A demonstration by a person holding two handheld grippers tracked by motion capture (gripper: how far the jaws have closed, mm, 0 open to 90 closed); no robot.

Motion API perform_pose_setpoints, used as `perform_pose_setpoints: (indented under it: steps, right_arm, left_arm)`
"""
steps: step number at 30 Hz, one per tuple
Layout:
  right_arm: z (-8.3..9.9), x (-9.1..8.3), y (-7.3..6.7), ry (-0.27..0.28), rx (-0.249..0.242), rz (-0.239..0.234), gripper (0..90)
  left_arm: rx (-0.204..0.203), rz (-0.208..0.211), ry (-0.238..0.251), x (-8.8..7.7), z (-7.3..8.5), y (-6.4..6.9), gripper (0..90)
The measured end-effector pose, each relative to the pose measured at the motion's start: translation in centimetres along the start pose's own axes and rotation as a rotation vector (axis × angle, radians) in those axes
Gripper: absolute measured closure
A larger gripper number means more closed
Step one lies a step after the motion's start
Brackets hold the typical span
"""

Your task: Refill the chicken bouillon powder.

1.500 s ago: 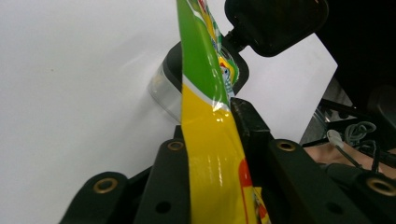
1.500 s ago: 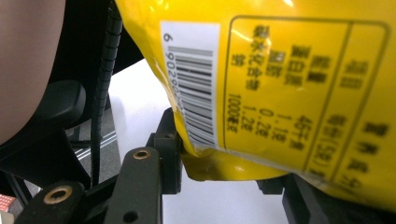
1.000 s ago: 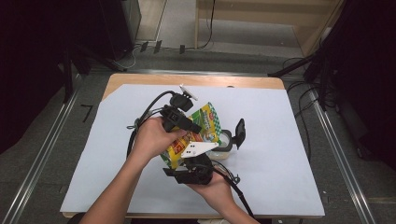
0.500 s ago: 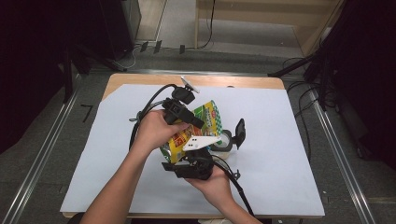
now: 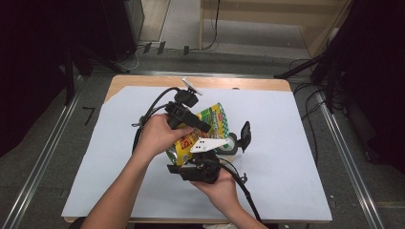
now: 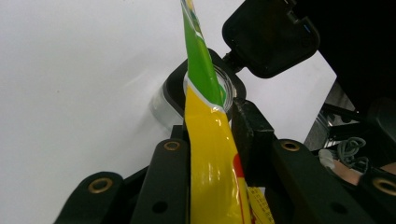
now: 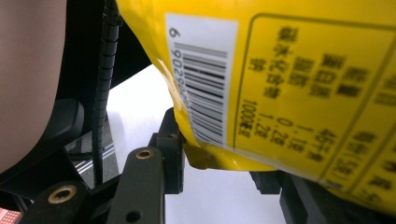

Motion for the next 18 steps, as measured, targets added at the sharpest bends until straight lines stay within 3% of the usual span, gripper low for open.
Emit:
perform_pose_setpoints:
  steps: [10,18]
  right_arm:
    - [0.11,-0.08,0.09,0.024,0.021,-0.012,63.3]
    - [0.47,0.16,0.06,0.011,0.013,-0.001,62.9]
  left_arm:
    - [0.008,-0.003,0.013,-0.43,0.12,0.25,75.3]
    - [0.039,-0.065,0.006,-0.11,0.28,0.41,84.3]
Point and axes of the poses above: each handheld gripper's, and its own axes: x roughly forward along the jaws, z roughly out of its underside, y roughly to its right, the point moved 5 cm from there along x, roughly forward along the jaws, and after that the axes turned 8 degrees about -x, right-handed, at the moved point
